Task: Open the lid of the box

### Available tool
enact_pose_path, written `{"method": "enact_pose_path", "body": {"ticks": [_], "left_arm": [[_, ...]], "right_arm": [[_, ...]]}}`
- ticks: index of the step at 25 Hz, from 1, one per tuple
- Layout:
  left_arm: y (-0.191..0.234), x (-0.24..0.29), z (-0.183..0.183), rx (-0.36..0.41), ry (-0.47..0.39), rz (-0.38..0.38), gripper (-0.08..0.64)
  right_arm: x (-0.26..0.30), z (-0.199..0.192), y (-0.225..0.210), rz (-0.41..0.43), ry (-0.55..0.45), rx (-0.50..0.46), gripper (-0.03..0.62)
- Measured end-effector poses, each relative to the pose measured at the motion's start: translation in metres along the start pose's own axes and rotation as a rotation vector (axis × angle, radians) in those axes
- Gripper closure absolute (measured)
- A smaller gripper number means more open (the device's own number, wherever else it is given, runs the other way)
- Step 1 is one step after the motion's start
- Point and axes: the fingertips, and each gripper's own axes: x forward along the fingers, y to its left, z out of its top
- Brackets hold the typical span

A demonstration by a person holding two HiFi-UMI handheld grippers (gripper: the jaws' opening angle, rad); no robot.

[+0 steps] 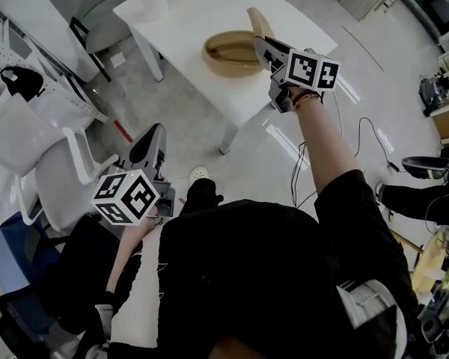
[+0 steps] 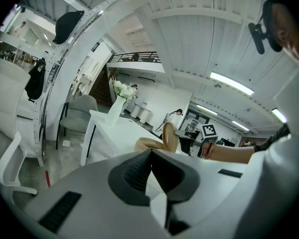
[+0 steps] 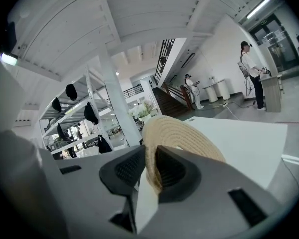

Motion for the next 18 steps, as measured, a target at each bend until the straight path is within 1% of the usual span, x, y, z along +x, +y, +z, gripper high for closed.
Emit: {"method": "enact_pose_path", "body": {"ticks": [18], "left_arm": [[-0.007, 0.0, -0.006, 0.019, 0.015, -0.011, 0.549]], "right_arm": [[-0.028, 0.012, -0.007, -0.002, -0.101, 0.091, 0.518]]}}
